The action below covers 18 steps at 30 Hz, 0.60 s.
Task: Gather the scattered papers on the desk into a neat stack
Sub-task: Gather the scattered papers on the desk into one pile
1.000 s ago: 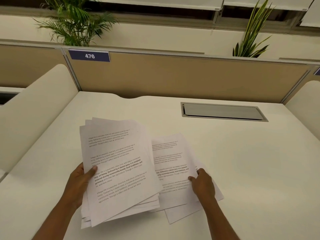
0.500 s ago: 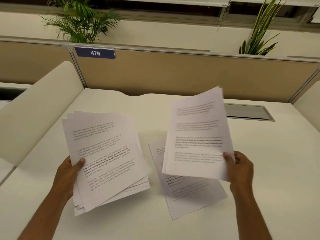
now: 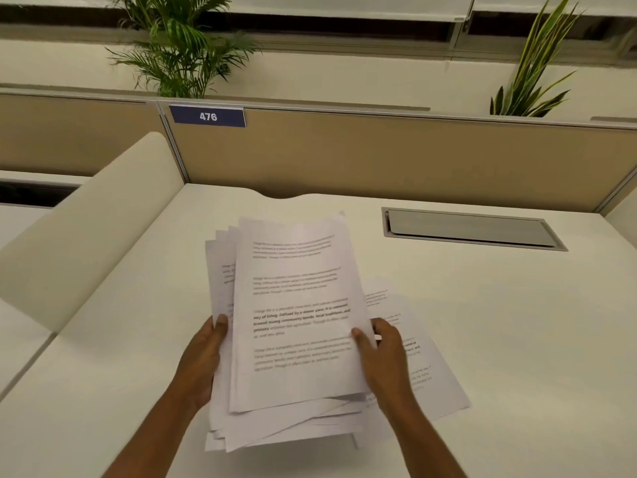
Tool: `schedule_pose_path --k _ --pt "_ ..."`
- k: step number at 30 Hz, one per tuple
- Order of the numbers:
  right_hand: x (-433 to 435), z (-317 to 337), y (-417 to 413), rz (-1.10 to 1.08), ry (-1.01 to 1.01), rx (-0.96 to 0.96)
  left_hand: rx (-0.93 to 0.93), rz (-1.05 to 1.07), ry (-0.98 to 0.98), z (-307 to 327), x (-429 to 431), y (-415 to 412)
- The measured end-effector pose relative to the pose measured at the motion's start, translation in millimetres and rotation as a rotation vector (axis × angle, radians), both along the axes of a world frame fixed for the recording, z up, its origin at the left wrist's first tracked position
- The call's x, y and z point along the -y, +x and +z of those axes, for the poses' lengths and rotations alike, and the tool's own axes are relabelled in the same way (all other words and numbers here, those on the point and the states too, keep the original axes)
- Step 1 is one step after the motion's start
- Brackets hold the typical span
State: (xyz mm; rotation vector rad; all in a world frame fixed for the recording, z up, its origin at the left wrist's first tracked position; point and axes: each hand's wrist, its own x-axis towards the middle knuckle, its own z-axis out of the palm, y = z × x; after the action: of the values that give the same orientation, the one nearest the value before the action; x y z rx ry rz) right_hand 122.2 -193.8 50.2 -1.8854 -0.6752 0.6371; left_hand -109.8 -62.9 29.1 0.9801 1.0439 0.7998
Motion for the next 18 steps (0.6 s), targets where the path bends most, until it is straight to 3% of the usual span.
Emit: schedule_pose_path --k 8,11,14,16,18 --pt "-3.9 -12.1 -11.0 0.245 -0.108 0.027 0.009 -0.067 0.034 -11.0 3.6 -3.1" --pt "-1.0 -16.4 17.9 0.092 -0.151 0.112 0.016 -0.017 0.015 -17.5 -1.9 -10.2" --pt "9.9 -27.5 63.4 -0.102 -0.482 0.423 -0.007 -0.002 0.002 -22.9 -6.5 -16.3" --pt "22.0 -34.9 86.4 -0.137 -0.699 0.485 -0.041 0.008 -0.016 -27.5 -7.2 -17.7" --pt "31.8 -45.4 98.1 -0.136 -0.777 0.475 -0.081 0.019 -0.028 -34.6 -7.5 -20.6"
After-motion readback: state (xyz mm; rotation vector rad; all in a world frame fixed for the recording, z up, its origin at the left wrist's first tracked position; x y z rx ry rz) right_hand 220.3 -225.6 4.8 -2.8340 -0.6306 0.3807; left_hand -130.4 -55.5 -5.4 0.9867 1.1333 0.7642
